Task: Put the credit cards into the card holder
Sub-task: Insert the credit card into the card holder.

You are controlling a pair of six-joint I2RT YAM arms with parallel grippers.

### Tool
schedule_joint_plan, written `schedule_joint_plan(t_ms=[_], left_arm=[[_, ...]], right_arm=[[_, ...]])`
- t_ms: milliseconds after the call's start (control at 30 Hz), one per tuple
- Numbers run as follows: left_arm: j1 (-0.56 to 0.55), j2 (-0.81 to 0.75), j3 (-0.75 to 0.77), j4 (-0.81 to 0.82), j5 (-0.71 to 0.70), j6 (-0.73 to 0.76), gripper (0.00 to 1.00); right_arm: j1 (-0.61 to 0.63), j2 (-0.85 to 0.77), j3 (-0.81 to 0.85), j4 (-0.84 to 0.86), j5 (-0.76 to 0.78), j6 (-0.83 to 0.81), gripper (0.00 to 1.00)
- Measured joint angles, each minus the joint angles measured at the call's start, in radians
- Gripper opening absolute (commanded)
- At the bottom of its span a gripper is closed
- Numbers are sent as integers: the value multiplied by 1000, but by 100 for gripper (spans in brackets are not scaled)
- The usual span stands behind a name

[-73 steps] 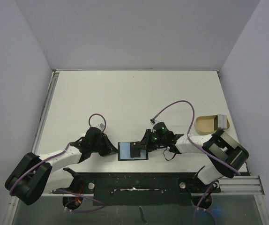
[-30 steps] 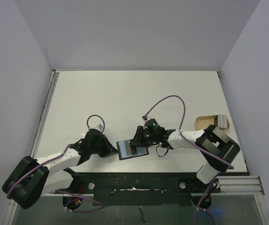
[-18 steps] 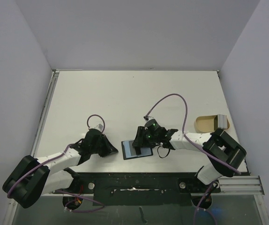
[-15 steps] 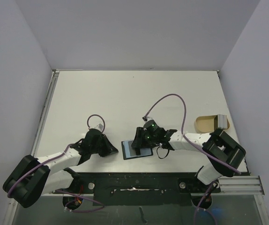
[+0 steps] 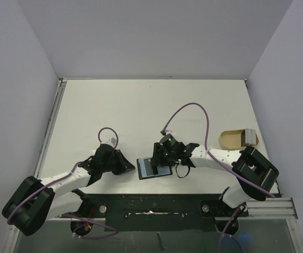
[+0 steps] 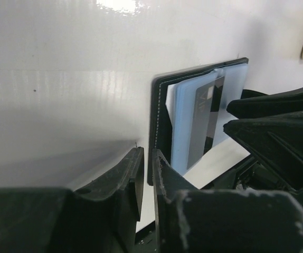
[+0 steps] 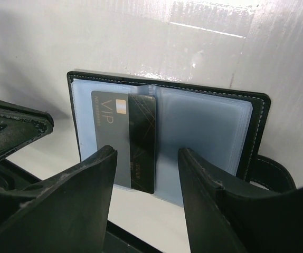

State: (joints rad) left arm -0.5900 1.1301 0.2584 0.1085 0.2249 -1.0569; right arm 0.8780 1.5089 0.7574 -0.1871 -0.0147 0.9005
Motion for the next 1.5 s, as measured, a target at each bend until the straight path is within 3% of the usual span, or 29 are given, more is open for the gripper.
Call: schedule_joint_plan(t_ms=[333, 733, 1267, 1367, 1500], left_arm=[[0, 17, -12, 92, 39, -24, 19], [0, 63, -28, 143, 64, -35, 8], [31, 92, 1, 112, 55, 3, 7], [51, 103, 22, 93, 50, 23, 7], [89, 122, 60, 68, 42, 50, 8]], right_arm=[[5, 43, -15, 107, -60, 7, 44], [35, 93, 12, 150, -103, 7, 35], [32, 191, 90, 171, -128, -1, 24], [23, 217, 118, 172, -128, -3, 24], [11, 250, 158, 176, -129, -5, 34]])
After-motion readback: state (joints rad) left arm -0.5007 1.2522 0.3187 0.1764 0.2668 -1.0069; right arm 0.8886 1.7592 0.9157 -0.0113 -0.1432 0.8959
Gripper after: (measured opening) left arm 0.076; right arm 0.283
